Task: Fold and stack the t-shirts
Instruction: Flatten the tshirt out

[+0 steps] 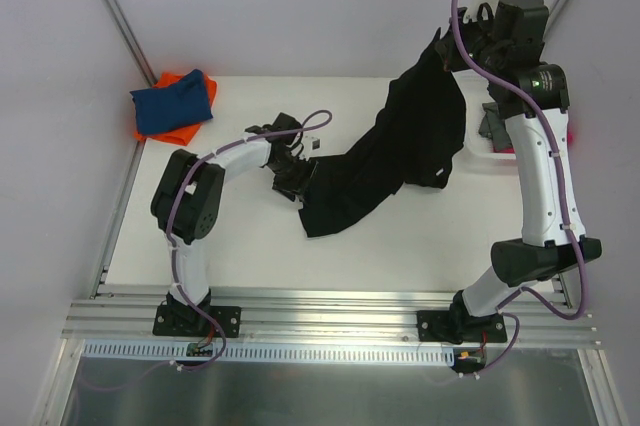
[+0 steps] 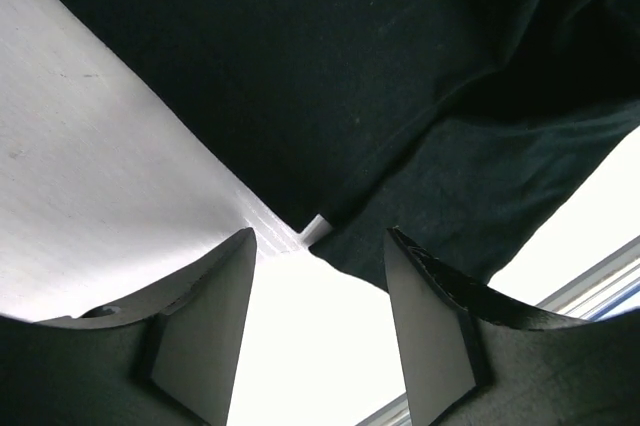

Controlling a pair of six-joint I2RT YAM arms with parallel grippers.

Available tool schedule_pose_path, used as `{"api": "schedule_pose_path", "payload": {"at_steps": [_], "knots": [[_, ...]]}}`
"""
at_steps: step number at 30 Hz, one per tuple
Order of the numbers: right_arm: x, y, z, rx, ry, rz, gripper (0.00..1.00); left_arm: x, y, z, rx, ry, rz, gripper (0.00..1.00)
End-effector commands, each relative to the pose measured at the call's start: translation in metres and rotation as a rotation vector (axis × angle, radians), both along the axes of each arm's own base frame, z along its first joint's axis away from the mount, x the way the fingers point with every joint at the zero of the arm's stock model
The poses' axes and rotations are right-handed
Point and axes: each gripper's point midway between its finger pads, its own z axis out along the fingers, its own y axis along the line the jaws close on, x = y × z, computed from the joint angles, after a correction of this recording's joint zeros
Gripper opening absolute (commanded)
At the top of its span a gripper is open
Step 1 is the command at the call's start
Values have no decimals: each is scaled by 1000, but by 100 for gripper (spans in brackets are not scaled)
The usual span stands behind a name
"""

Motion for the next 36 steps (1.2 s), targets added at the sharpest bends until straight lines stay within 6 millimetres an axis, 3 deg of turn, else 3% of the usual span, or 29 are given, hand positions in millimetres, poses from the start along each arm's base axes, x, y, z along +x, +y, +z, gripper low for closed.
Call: {"api": "schedule_pose_path", "payload": {"at_steps": [1,6,13,15,18,21,23,27,30,32,36], "knots": [[1,-2,24,34,-73,-5,1,5,-9,8,-32,6,6,52],[2,-2,22,36,-66,-5,1,9,-10,7,-26,4,11,42],[3,-2,21,35,-64,-7,1,13,-12,6,-24,3,16,40],[3,-2,20,35,-63,-7,1,13,-11,5,-20,1,18,28],[5,-1,19,34,-60,-7,1,14,-10,5,-16,-4,18,17],[6,-2,19,37,-60,-9,1,14,-9,6,-11,-8,22,13],[8,-1,20,38,-65,-9,1,15,-8,8,-11,-14,21,0],[9,0,21,36,-69,-8,1,17,-3,8,0,-21,34,0],[12,-4,21,19,-74,-22,1,24,4,17,-3,-55,40,0],[13,-7,21,-2,-82,-32,1,39,14,33,-15,-102,65,0],[20,-14,20,-37,-91,-56,1,77,36,86,-43,-245,99,0]]}}
